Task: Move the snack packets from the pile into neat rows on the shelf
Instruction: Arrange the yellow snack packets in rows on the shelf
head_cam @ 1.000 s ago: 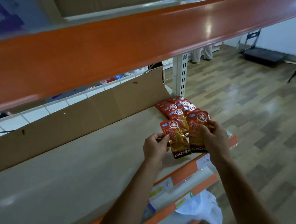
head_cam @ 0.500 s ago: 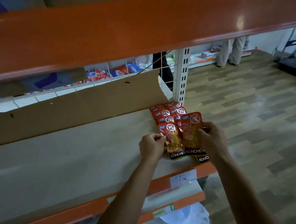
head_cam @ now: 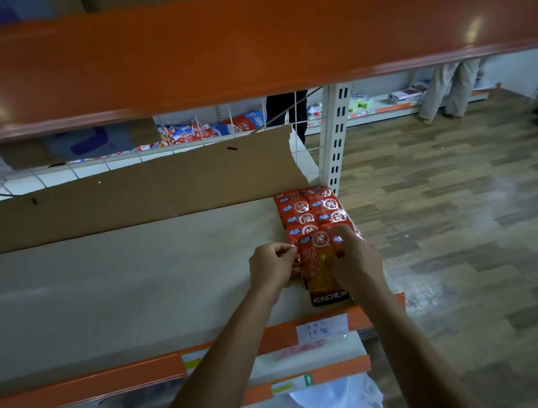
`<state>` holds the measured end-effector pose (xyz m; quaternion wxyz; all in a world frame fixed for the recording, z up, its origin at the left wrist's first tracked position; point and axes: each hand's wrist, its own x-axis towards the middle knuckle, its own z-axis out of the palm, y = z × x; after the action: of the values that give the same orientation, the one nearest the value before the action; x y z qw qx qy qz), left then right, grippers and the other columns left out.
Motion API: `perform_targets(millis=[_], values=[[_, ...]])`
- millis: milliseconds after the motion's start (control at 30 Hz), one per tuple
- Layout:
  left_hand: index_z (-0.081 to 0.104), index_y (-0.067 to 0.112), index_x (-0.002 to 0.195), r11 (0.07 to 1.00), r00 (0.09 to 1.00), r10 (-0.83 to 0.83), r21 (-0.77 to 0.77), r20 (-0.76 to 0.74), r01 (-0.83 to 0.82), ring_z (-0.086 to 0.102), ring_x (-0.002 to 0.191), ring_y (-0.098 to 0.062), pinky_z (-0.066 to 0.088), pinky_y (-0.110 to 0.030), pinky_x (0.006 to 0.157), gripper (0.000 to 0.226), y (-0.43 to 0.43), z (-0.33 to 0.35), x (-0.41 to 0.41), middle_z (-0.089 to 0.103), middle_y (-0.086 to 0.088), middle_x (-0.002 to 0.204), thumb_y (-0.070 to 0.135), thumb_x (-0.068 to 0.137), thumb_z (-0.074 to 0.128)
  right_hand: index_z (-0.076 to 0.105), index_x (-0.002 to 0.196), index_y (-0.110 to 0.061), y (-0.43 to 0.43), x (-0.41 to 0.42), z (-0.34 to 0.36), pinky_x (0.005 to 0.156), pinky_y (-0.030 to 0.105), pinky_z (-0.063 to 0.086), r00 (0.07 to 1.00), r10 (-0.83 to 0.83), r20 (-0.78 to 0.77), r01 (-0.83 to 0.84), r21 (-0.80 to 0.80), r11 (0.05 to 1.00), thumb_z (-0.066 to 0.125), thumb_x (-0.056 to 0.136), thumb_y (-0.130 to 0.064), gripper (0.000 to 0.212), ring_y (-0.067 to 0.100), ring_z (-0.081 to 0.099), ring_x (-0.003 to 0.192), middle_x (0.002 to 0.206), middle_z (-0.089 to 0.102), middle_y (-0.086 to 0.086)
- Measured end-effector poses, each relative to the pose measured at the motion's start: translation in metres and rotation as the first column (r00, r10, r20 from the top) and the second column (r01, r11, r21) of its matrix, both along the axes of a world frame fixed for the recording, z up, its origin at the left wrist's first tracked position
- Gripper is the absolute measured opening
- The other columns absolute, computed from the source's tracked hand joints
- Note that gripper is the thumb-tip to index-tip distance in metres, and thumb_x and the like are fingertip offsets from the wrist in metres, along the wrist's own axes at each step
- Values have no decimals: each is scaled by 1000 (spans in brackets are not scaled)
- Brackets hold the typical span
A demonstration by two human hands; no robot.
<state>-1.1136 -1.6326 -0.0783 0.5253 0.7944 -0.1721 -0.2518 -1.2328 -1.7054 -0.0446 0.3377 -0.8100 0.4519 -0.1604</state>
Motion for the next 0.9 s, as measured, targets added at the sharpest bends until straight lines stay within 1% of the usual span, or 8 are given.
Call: perform_targets(millis=[100,200,300,400,467,567,733,900], values=[[68,10,103,1000,999,18,-20,32,-18,65,63,-8,55,-21,59,17,1,-3,-2,68,2,79,22,92,64,51,132,-25,1,-2,4,84,33,46,992,58,-115,-65,-66,996,59,89,-15,45,28,58,110,126,61,8],[67,10,107,999,989,38,-35,146,-33,65,66,-4,59,-28,68,20,3,-6,-5,69,1,87,22,92,63,53,130,-24,2,-3,4,85,33,48,981,102,-164,-119,-93,989,58,91,-15,40,26,60,107,122,63,6],[67,9,109,999,969,29,-42,246,-19,64,68,-2,60,-32,73,22,6,-8,-8,71,-4,97,23,94,60,54,130,-21,6,-2,2,88,33,47,982,95,-166,-115,-115,987,56,93,-15,38,25,59,109,123,63,6],[68,9,112,999,958,19,-52,287,-4,67,77,-8,59,-34,77,27,8,-9,-10,72,-4,100,27,92,62,54,130,-17,12,-2,0,90,34,46,988,79,-129,-97,-139,986,54,94,-15,36,25,58,111,125,61,8],[67,10,115,999,950,4,-42,313,9,64,84,-7,57,-29,80,32,9,-9,-11,71,-2,102,30,89,66,53,131,-15,15,-2,-1,93,36,45,991,72,-113,-88,-141,986,54,95,-16,36,27,55,114,128,57,10],[66,10,116,999,942,-9,-41,335,24,61,83,-4,51,-17,74,35,10,-10,-12,71,-2,102,30,87,69,50,134,-14,18,-4,-1,98,39,43,992,66,-109,-80,-125,989,53,96,-19,39,28,50,119,132,52,11],[66,12,111,998,941,14,-59,338,6,63,83,-6,56,-25,77,32,10,-13,-13,71,-2,100,31,85,71,52,133,-12,22,-7,2,98,36,41,994,63,-86,-71,-97,993,53,95,-16,37,29,47,121,134,46,11],[66,12,107,999,928,12,-53,373,8,60,79,-4,51,-16,70,31,10,-13,-14,69,1,96,32,85,70,56,129,-13,22,-10,1,95,34,42,998,48,-31,-52,-129,990,55,93,-11,36,28,48,119,130,50,11]])
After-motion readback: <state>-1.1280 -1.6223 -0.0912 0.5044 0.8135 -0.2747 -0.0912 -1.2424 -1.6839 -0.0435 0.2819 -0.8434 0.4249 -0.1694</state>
